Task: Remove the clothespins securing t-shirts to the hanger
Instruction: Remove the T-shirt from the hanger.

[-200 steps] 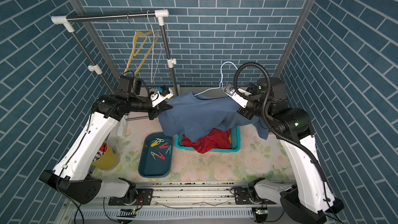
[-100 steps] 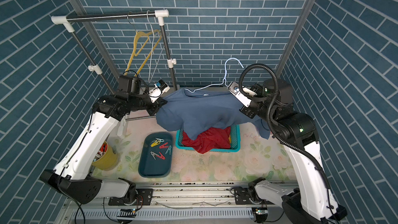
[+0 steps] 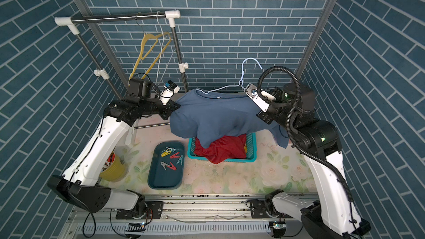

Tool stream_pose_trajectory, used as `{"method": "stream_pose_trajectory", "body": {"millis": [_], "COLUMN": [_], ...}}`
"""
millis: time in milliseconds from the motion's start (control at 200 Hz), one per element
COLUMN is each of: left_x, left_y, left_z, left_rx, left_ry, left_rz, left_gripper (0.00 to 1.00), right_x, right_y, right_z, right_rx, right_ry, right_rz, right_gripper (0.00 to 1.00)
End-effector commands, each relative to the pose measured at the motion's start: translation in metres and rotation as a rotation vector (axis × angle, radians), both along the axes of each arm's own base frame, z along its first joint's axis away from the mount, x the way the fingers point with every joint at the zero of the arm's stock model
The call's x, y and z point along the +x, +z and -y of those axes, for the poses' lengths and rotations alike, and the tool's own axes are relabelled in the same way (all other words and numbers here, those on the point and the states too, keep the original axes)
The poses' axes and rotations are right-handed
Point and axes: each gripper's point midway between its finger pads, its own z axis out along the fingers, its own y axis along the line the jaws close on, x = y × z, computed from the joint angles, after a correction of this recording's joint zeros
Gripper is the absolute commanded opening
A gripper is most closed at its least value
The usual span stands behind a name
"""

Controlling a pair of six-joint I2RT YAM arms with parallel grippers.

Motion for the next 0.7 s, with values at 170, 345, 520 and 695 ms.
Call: {"method": "stream_pose_trajectory", "body": {"millis": [170, 345, 520, 695], "left_x": [-0.02, -0.028, -0.034, -0.037], "left_y": [0.004, 0.029, 0.051, 0.071], "left_z": [0.031, 0.032, 0.015, 0.013], "left_rx": [-0.023, 0.015, 0.061, 0.056], "left_ry": [-0.154, -0.175, -0.133, -0.142], "left_rz": [0.017, 0.189, 0.308, 0.349], "left_gripper": [0.1, 0.44, 0.63, 0.68], "right_x": [-0.003, -0.018, -0.029, -0.034], "right_y": [0.055, 0.034, 0.022, 0.015], "right_z": [0.013, -0.009, -0.019, -0.02], "right_rx": [0.056, -0.003, 0.0, -0.006], "right_ry": [-0.047, 0.124, 0.205, 0.224], "right_rz": [0.125, 0.076, 0.028, 0.005], "right_gripper": [0.0, 0.0, 0.0, 0.0]}}
